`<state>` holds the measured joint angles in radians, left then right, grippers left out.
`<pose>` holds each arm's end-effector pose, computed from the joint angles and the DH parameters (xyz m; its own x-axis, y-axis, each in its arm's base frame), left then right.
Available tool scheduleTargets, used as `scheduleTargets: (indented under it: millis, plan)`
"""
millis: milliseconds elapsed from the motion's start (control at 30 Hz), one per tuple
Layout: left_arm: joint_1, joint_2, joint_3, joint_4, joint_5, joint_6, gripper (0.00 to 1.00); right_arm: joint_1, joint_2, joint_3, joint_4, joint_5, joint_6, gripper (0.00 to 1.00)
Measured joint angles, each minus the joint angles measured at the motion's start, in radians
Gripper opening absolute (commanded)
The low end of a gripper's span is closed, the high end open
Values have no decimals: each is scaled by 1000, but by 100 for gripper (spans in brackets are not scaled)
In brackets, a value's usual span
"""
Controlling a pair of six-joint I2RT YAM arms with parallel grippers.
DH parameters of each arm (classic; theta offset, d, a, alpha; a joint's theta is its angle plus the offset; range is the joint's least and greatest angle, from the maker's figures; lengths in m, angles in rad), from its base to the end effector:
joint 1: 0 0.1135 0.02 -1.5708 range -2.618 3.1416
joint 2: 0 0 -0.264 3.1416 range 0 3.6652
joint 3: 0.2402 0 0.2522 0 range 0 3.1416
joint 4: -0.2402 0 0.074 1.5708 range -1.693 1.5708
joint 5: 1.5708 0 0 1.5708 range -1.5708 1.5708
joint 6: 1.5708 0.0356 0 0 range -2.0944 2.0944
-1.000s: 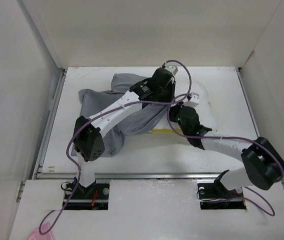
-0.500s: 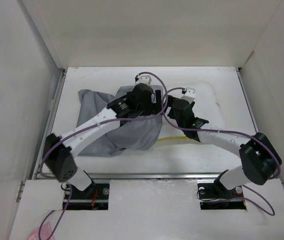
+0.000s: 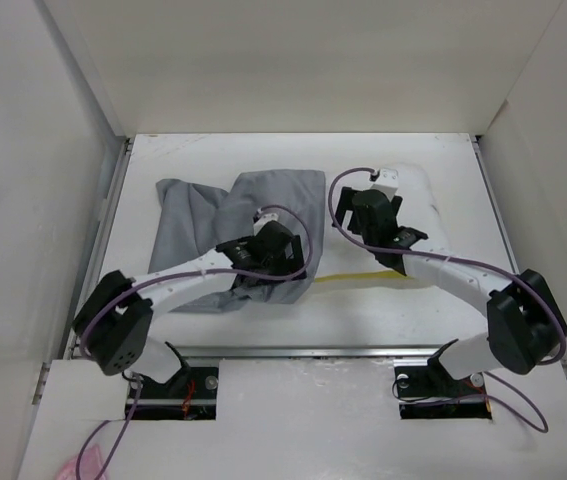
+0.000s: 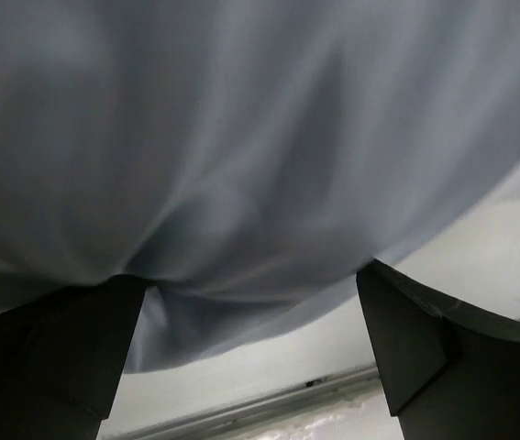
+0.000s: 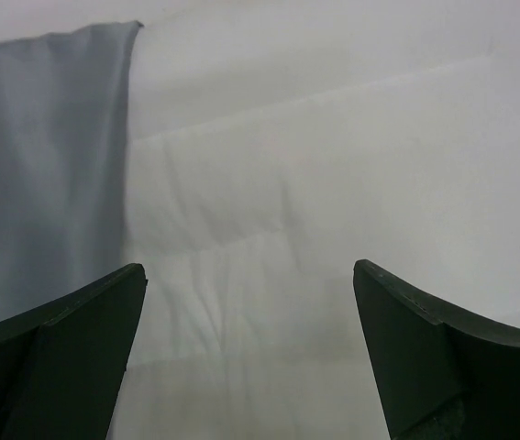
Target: Put the pillow into the pillowcase
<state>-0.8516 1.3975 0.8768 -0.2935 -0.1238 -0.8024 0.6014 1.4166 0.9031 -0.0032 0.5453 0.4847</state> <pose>0.1956 -0.2167 0.2242 -0.8296 -0.1357 -0.5416 0.1356 0.8920 -0.4312 0.2686 0.1619 0.2547 -0.4126 0.2001 -0.8887 0.0908 0.9798 0.1784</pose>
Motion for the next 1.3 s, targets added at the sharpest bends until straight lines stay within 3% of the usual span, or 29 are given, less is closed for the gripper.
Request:
scheduleTargets:
  millis: [167, 300, 400, 500, 633, 800, 933, 1067, 1200, 1300]
  plan:
    - [130, 183, 164, 6, 34, 78, 100, -7, 29, 5, -32, -35, -8, 100]
    - [259, 342, 385, 25, 47, 187, 100, -13, 32, 5, -42, -85, -29, 100]
    - [317, 441, 556, 39, 48, 266, 100, -10, 32, 3, -33, -133, -115, 100]
    - [332, 452, 624, 59, 48, 325, 100, 18, 40, 5, -25, -138, -253, 100]
    - [321, 383, 593, 67, 40, 368, 100, 112, 108, 52, -9, -106, -502, 100]
    - [322, 150, 377, 82, 14, 369, 100, 148, 245, 146, 36, -98, -753, 100]
    - [349, -35, 215, 97, -20, 336, 100, 134, 353, 218, 42, -92, -882, 100]
    - [382, -116, 100, 101, -50, 301, 100, 110, 469, 313, 48, -93, -953, 97]
    - [383, -140, 31, 101, -53, 280, 100, 56, 560, 397, 28, -117, -963, 79]
    - [383, -146, 21, 105, -50, 270, 100, 32, 584, 438, 6, -138, -963, 13]
